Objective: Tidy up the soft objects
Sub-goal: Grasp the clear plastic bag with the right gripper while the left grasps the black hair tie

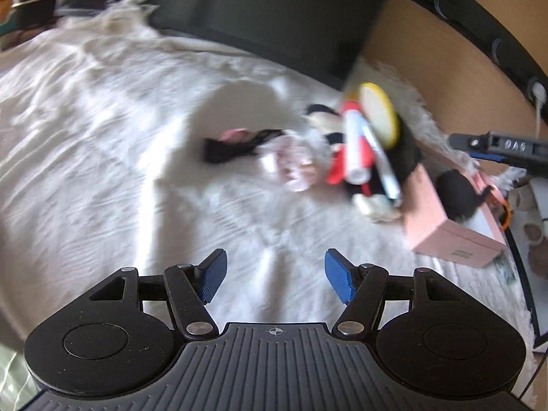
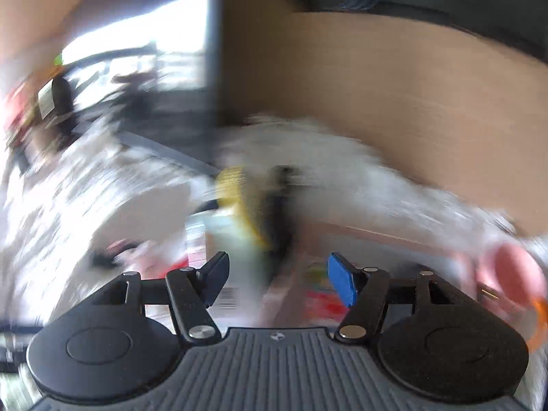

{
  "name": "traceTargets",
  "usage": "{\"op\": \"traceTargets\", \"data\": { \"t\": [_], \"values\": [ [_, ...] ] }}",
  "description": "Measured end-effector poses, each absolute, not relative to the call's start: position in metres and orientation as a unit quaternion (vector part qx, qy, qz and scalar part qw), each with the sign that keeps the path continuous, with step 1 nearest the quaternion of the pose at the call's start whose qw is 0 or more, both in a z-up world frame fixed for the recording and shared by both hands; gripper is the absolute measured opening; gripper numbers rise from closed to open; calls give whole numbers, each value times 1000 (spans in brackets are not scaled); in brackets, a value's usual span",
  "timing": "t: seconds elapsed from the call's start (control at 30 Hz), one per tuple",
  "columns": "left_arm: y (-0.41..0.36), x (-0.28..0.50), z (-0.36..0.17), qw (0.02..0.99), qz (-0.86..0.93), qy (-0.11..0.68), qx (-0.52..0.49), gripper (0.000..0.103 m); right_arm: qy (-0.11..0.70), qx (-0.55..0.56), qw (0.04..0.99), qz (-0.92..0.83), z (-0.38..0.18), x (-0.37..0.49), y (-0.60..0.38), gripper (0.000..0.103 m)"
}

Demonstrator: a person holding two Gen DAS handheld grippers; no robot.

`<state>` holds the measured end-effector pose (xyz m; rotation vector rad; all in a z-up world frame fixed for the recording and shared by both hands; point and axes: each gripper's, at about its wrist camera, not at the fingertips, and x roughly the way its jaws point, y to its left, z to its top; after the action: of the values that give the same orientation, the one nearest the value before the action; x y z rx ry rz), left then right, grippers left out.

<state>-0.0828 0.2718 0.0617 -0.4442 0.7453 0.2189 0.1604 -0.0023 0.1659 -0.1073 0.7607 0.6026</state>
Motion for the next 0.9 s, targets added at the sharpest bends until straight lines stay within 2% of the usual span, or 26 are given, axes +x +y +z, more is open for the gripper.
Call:
{"op": "traceTargets", "data": {
  "t": [0.2, 0.37, 0.43, 0.47, 0.5, 0.63, 0.77, 0.9],
  "values": [
    [301, -108, 60, 899, 122, 347, -238, 68, 345, -151, 825, 421, 136, 111, 107, 64],
    [314, -117, 58, 898, 112, 347, -246, 68, 318, -254, 796, 449, 96, 88, 194, 61],
    [318, -112, 58, 900, 101, 353, -234, 68, 316, -282, 789, 444, 81, 88, 215, 46],
    [321, -107, 59, 903, 95, 354, -224, 68, 323, -291, 788, 436, 73, 91, 225, 25],
    [322, -101, 61, 907, 88, 355, -211, 68, 332, -294, 790, 423, 67, 95, 232, 16],
    [330, -60, 71, 923, 62, 356, -129, 68, 364, -269, 797, 400, 69, 97, 226, 13],
    [336, -10, 73, 933, 28, 356, -51, 68, 380, -200, 806, 408, 107, 78, 169, 13],
    [344, 44, 65, 928, -12, 372, -24, 69, 392, -167, 821, 380, 132, 56, 103, 13]
  ]
}}
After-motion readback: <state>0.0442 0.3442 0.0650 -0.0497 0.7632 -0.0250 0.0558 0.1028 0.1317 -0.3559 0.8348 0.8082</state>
